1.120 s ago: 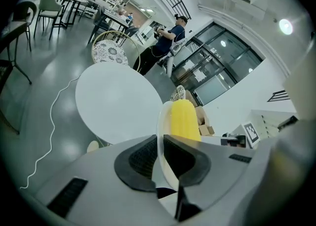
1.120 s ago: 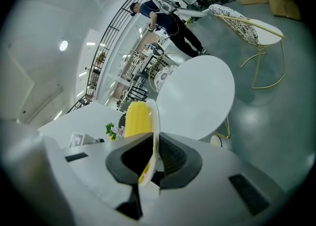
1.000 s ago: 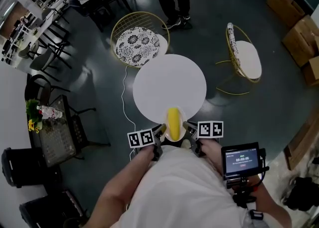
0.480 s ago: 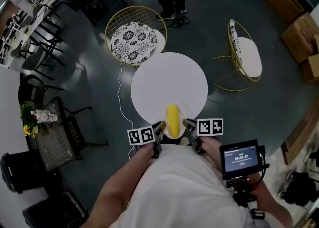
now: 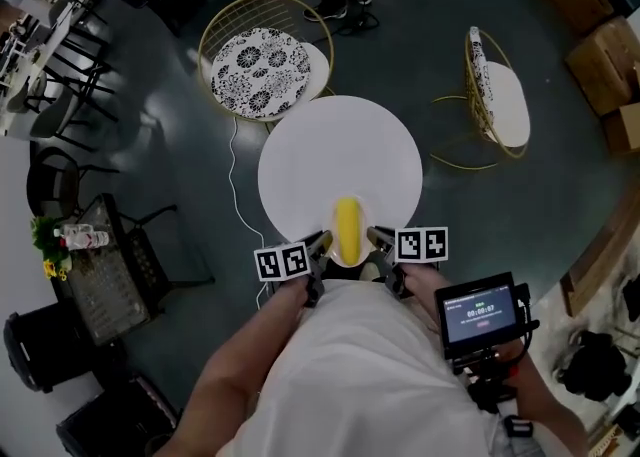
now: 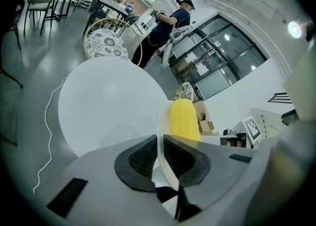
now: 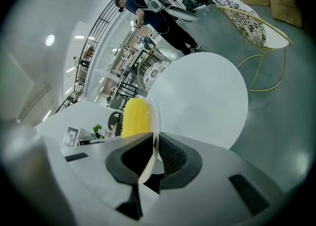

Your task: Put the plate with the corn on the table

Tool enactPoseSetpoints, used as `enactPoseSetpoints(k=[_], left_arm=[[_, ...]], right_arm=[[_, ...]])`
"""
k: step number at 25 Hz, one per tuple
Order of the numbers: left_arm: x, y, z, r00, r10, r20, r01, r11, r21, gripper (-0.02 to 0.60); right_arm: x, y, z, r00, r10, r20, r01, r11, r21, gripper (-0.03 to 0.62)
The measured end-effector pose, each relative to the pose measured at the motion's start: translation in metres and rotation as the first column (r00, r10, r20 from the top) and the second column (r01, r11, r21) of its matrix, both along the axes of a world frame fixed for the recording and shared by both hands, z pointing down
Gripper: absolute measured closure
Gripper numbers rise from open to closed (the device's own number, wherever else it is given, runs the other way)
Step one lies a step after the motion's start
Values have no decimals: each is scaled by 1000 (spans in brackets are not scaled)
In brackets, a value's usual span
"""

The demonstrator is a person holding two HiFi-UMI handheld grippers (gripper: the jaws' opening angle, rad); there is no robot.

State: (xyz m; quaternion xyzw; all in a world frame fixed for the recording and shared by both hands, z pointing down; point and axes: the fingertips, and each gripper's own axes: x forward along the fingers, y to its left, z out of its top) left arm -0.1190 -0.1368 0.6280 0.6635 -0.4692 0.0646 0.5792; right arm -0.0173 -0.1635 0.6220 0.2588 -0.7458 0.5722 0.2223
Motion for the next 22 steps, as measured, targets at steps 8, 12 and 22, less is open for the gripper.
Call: enactPoseSetpoints(k=[8,12,22], left_arm=[[-12,-29,13,1000,14,15,-14,1000,-12,540],[-20,-46,21,1000,10,14,-10,1000,-23,539],[-34,-73,46,999,41,22,-40,998,-46,540]], right_arm=[[-12,-28,17,1000,-9,-22,9,1000,0,548],[-21,-47,24,1000,-22,-23,22,1000,10,547],[-34,-72,51,998,-31,-58,31,1000,-2,546]])
